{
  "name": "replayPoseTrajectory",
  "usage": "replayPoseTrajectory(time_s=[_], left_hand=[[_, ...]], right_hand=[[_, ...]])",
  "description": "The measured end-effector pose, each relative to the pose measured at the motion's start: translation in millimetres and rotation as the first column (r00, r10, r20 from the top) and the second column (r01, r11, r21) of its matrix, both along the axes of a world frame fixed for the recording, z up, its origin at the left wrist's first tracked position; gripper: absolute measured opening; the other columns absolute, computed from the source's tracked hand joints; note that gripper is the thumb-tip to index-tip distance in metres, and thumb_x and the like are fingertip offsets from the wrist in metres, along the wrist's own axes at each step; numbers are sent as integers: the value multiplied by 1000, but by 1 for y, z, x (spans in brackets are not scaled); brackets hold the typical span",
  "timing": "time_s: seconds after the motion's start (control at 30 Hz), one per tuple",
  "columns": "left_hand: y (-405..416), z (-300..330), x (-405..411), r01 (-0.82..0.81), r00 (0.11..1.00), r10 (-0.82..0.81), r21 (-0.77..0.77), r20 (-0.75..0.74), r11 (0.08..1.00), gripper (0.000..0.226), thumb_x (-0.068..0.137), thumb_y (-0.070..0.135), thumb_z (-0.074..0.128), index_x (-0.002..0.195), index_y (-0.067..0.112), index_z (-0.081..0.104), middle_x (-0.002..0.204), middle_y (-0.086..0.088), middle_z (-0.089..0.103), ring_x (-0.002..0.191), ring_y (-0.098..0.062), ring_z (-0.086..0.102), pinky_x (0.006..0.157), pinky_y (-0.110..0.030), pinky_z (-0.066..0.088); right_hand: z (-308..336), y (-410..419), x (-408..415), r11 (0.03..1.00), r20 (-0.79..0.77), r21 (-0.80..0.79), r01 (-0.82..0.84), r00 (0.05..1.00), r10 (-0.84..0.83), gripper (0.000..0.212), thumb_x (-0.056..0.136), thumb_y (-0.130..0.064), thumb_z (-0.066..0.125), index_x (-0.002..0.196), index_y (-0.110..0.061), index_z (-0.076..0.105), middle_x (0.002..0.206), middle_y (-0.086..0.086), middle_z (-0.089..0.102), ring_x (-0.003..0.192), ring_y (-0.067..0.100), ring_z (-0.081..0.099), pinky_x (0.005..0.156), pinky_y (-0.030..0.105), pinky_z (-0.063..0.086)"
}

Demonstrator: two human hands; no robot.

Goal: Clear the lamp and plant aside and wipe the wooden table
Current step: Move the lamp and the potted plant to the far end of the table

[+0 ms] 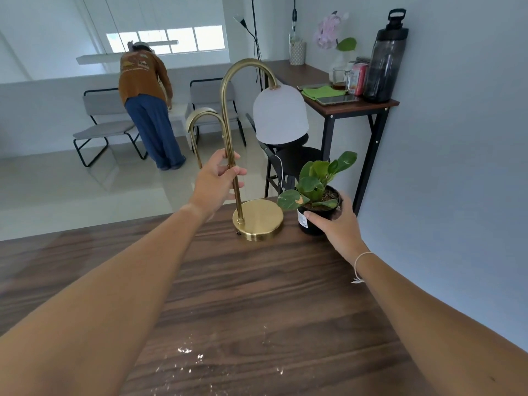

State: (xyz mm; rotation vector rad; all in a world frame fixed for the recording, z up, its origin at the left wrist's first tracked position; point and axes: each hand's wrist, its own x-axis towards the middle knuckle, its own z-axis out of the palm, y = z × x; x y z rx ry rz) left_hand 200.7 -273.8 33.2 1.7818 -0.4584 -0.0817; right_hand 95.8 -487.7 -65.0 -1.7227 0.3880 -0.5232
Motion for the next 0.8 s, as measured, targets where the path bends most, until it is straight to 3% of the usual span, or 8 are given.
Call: replayPoseTrajectory(time_s=[0.13, 0.3, 0.37, 0.47, 0.57, 0.7, 0.8], left_hand=[[4, -3, -5, 1, 1000, 0, 17, -29, 1000, 38, 91, 24, 49, 127, 31, 41, 101, -2, 63, 100, -22, 59, 87, -43, 48], [29, -15, -29, -38, 998, 43, 99, -45, 994, 56, 90, 33, 51, 140, 27, 27, 106, 3, 52, 114, -23, 51, 102, -49, 39], [41, -17, -44, -37, 998, 44, 129, -47, 991, 56, 90, 34, 51, 140, 27, 27, 107, 3, 53, 111, -20, 52, 103, -50, 39], [63, -17, -73, 2, 1000, 1, 181, -14, 984, 55, 90, 34, 50, 140, 25, 29, 101, 7, 58, 101, -11, 55, 103, -46, 38], [86, -23, -104, 41, 998, -49, 239, 27, 970, 53, 90, 35, 49, 139, 25, 32, 121, -2, 58, 115, -18, 50, 103, -40, 37], [116, -35, -141, 76, 993, -103, 334, 64, 940, 49, 90, 39, 46, 137, 28, 35, 129, -4, 55, 113, -22, 52, 100, -41, 40], [138, -50, -170, 103, 980, -165, 420, 114, 902, 47, 91, 39, 42, 136, 26, 37, 134, -7, 52, 113, -22, 53, 99, -36, 37]], right_hand=[[0, 2, -8, 1000, -24, -17, -23, 999, 23, 85, 67, -32, 81, 138, -25, 34, 132, -3, 55, 124, 14, 50, 109, 40, 39], [10, 8, -30, 997, -65, -66, 49, 996, -54, 96, 70, -40, 78, 145, -26, 20, 149, -1, 38, 135, 18, 37, 107, 36, 32], [15, 14, -46, 994, -73, -80, 81, 994, -87, 96, 71, -44, 75, 146, -26, 19, 150, -3, 35, 136, 18, 35, 107, 36, 32], [23, 28, -82, 987, -86, -116, 111, 989, -122, 92, 73, -50, 72, 146, -26, 21, 150, -3, 35, 136, 18, 35, 108, 37, 31], [27, 49, -129, 978, -114, -171, 122, 983, -142, 85, 76, -50, 69, 145, -26, 25, 150, -3, 36, 136, 17, 36, 106, 33, 31], [28, 84, -198, 944, -182, -313, 106, 969, -169, 65, 84, -44, 62, 140, -25, 37, 147, -3, 40, 134, 17, 38, 108, 33, 31], [21, 111, -255, 860, -288, -506, 66, 927, -240, 56, 88, -42, 56, 138, -22, 42, 147, -1, 40, 133, 18, 39, 107, 31, 30]])
